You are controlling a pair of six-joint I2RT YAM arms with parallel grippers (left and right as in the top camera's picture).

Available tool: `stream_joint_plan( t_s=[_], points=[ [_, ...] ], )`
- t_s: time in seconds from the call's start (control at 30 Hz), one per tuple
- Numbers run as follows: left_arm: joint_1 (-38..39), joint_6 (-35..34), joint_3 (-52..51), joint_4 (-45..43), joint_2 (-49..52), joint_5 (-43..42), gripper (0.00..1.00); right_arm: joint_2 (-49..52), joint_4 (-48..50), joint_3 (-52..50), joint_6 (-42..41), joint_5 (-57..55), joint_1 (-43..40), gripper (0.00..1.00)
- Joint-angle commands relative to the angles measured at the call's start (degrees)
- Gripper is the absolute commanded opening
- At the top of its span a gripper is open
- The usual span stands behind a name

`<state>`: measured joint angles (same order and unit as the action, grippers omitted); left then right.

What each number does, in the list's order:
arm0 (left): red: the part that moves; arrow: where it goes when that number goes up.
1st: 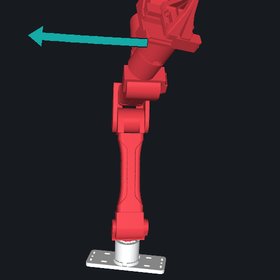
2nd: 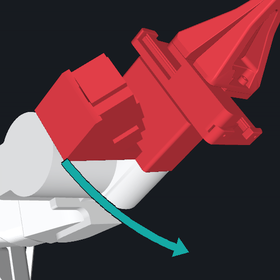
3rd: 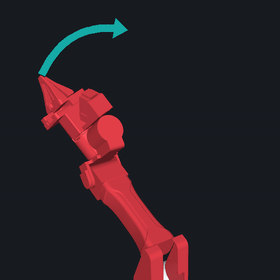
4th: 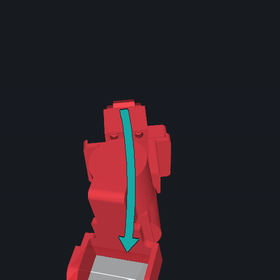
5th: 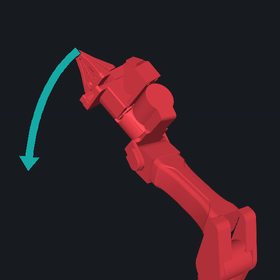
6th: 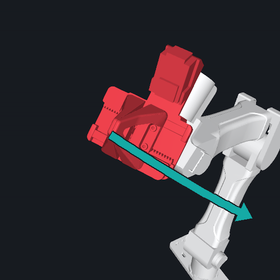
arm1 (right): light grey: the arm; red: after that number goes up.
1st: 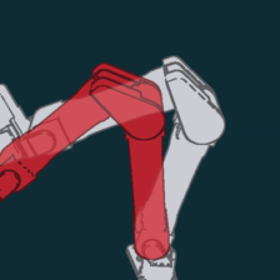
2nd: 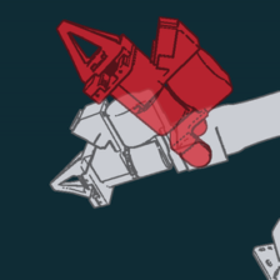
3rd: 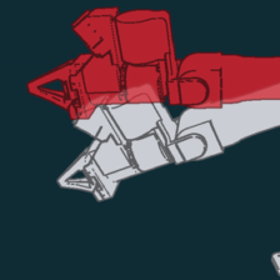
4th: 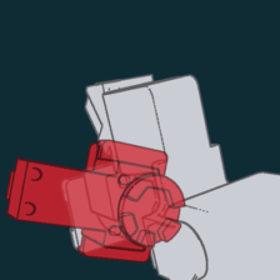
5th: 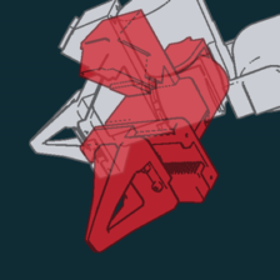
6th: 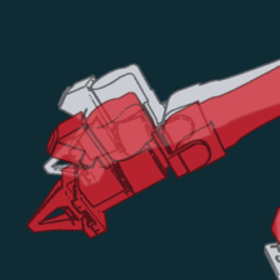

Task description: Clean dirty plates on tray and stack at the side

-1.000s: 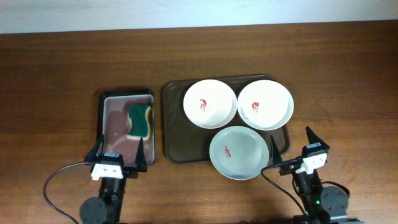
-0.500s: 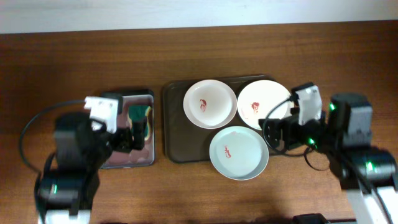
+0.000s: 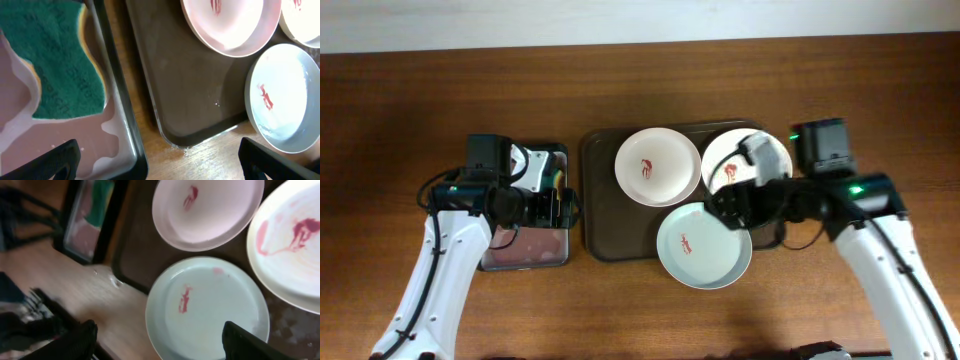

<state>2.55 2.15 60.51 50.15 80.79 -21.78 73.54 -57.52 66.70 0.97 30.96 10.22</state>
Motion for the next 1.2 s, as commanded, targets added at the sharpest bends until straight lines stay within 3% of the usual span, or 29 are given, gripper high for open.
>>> stream_joint_plan(
  t_s=[0.0, 0.07, 0.17, 0.27, 0.43, 0.47, 0.67, 0.8, 0.83, 0.87, 0.9, 0.93, 1.07, 1.1, 1.13, 1.17],
  points=[
    [-0.11, 0.92, 5.18, 1.36, -0.57, 1.51, 1.0, 2.05, -0.37, 5.4, -5.62, -14.8, 9.42, 0.81],
    [-0.07, -0.33, 5.97, 1.92, -0.57, 6.97, 0.86, 3.32, -0.13, 6.67, -9.53, -19.21, 12.11, 0.82],
    [1.18, -4.13, 5.92, 1.51, 1.05, 20.48, 0.84, 4.66, 0.28, 6.64, -10.73, -19.43, 12.63, 0.87],
    [4.17, -4.11, 5.9, -0.61, 5.73, 22.47, 0.74, 5.01, 0.26, 6.62, -10.73, -19.41, 12.66, 0.9],
    [4.92, -5.92, 5.9, -7.76, 20.7, 25.68, 0.43, 5.01, -1.07, 6.6, -10.73, -19.39, 12.66, 0.9],
    [4.92, -7.06, 5.9, -8.68, 22.53, 25.68, 0.42, 5.01, -1.51, 6.6, -10.73, -19.41, 12.66, 0.9],
    [4.92, -7.74, 5.9, -10.08, 32.13, 25.68, 0.0, 5.01, -2.38, 6.6, -10.71, -19.41, 12.66, 0.9],
    [4.9, -7.72, 10.38, -3.85, 31.15, 25.7, 0.0, 5.01, -2.97, 6.6, -10.71, -19.43, 12.66, 0.9],
    [4.92, -7.72, 12.79, -1.6, 30.6, 25.7, 0.09, 5.01, -3.04, 6.6, -10.71, -19.43, 12.66, 0.9],
    [4.92, -7.72, 14.84, 0.2, 30.16, 25.7, 0.46, 5.01, -3.17, 6.6, -10.71, -19.43, 12.66, 0.9],
    [4.92, -7.72, 16.59, 1.81, 29.9, 25.7, 0.68, 5.01, -3.26, 6.6, -10.71, -19.43, 12.66, 0.9],
    [4.92, -7.69, 18.4, 3.52, 29.79, 25.77, 0.82, 5.01, -3.43, 6.6, -10.71, -19.43, 12.66, 0.9],
    [4.83, -7.72, 18.14, 4.52, 29.86, 28.26, 0.82, 5.01, -3.82, 6.6, -10.69, -19.43, 12.66, 0.91],
    [4.81, -7.74, 17.55, 3.61, 29.88, 28.04, 0.75, 5.01, -3.87, 6.6, -10.69, -19.43, 12.66, 0.91],
    [4.85, -7.74, 15.37, 0.79, 29.88, 28.04, 0.57, 5.01, -3.82, 6.6, -10.69, -19.43, 12.63, 0.91],
    [4.85, -7.76, 14.19, -0.55, 29.88, 28.04, 0.55, 5.01, -3.82, 6.6, -10.69, -19.43, 12.66, 0.91]
  ],
)
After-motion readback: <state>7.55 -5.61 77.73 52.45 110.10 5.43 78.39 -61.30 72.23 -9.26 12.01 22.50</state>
